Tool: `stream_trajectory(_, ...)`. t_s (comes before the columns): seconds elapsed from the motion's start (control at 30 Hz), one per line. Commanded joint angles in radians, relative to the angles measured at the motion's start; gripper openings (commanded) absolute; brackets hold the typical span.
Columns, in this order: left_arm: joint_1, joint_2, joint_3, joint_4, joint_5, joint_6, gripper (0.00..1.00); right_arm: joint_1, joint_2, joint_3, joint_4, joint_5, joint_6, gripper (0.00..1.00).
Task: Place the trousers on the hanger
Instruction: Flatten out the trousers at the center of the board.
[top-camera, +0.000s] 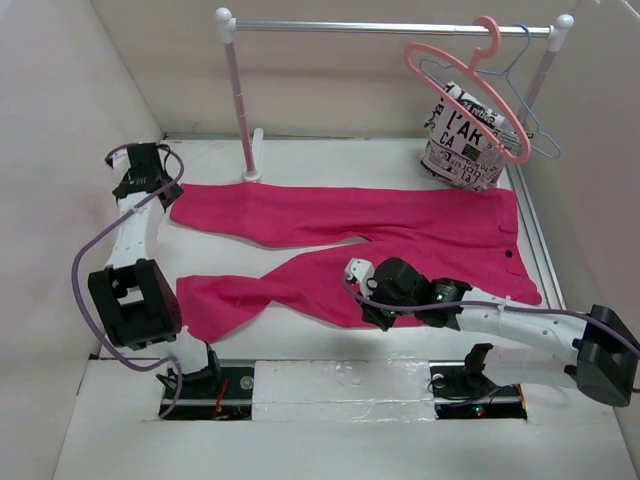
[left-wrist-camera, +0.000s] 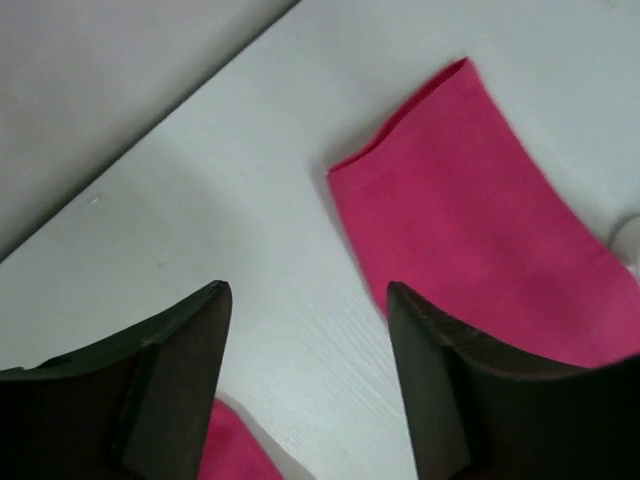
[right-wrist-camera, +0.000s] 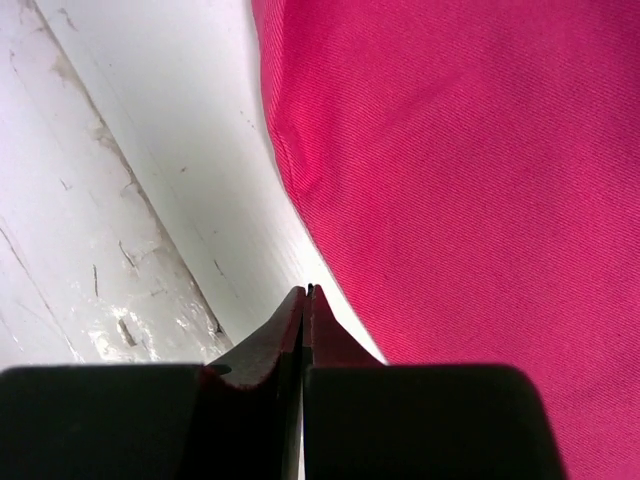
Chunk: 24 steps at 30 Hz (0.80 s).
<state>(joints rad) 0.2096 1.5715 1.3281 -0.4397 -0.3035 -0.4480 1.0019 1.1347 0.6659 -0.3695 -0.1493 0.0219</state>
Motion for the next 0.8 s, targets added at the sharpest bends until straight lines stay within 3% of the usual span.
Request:
stream_trajectory(0.0,-0.012,-0.036,-0.105,0.006,0.049,-0.052,0.58,0.003,-0.032,0.021,0.006,0.007,-0.01,0.0)
stream_trajectory(0.07,-0.033,-0.118,-0.206,-0.019,0.101,-0.081,0.47,0.003,-0.058,0.0,0.017,0.011,-0.01,0.15)
stream_trajectory(0.17,-0.033,-0.303,-0.39,-0.06,0.184,-0.126,0.48,0.003,-0.105,-0.023,0.023,0.004,-0.048,0.5)
stream_trajectory(0.2,-0.033,-0.304,-0.391,-0.08,0.184,-0.129,0.52,0.003,-0.105,-0.023,0.023,0.004,-0.048,0.5)
stream_trajectory(0.27,-0.033,-0.371,-0.457,-0.125,0.214,-0.13,0.7,0.003,-0.13,-0.032,0.035,0.005,-0.068,0.54)
stream_trajectory(0.3,-0.033,-0.425,-0.518,-0.19,0.263,-0.159,0.72,0.003,-0.133,-0.032,0.05,0.002,-0.079,0.55)
stream_trajectory(0.53,-0.052,-0.455,-0.53,-0.221,0.339,-0.195,0.77,0.003,-0.108,-0.005,0.078,-0.07,-0.099,0.55)
stream_trajectory(0.77,-0.096,-0.413,-0.541,-0.217,0.328,-0.179,0.64,-0.02,0.022,0.079,0.161,-0.1,-0.143,0.67)
